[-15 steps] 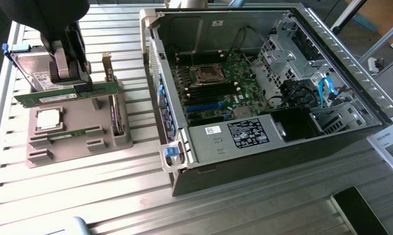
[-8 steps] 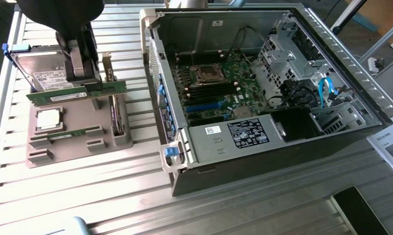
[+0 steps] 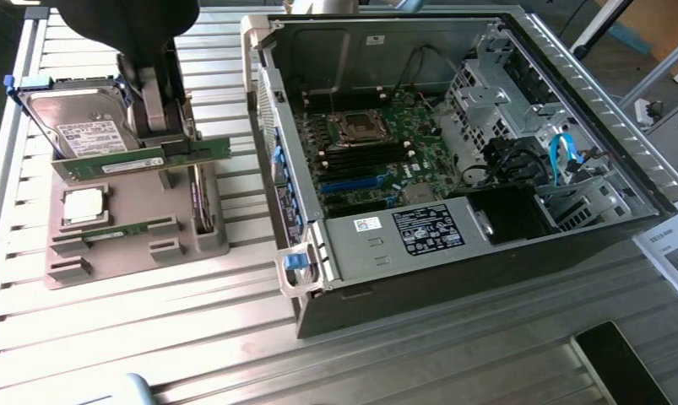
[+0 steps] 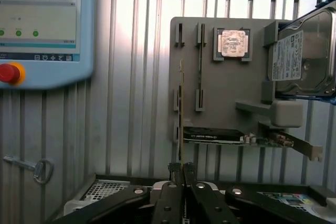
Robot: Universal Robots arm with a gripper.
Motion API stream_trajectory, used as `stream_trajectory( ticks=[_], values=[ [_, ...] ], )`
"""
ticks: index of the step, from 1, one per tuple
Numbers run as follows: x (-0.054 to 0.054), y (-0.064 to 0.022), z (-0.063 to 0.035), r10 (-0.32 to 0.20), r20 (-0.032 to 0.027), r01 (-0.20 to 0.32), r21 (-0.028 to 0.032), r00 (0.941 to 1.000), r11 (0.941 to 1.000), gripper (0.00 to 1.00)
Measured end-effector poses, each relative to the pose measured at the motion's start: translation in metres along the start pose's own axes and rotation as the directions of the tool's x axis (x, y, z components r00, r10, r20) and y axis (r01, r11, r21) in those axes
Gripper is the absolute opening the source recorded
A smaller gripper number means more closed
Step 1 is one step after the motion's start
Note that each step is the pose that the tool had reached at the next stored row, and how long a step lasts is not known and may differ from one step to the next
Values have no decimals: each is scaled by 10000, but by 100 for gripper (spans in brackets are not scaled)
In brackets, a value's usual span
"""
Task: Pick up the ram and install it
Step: 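Pick up the ram and move it above insertion slot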
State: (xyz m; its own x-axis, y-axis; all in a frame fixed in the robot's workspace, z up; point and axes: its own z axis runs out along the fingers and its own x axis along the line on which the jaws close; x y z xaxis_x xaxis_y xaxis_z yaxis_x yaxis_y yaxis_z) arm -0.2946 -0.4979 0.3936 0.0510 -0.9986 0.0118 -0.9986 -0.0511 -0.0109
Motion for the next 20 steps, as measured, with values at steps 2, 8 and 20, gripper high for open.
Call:
stream_trajectory(
  ticks=[2, 8, 20],
  values=[
    [2, -24, 1, -1, 0, 1, 0, 10000, 10000, 12],
    [5, -94, 1, 0, 0, 0, 0, 10000, 10000, 12],
    [14, -268, 3, 0, 0, 0, 0, 10000, 10000, 12]
  ],
)
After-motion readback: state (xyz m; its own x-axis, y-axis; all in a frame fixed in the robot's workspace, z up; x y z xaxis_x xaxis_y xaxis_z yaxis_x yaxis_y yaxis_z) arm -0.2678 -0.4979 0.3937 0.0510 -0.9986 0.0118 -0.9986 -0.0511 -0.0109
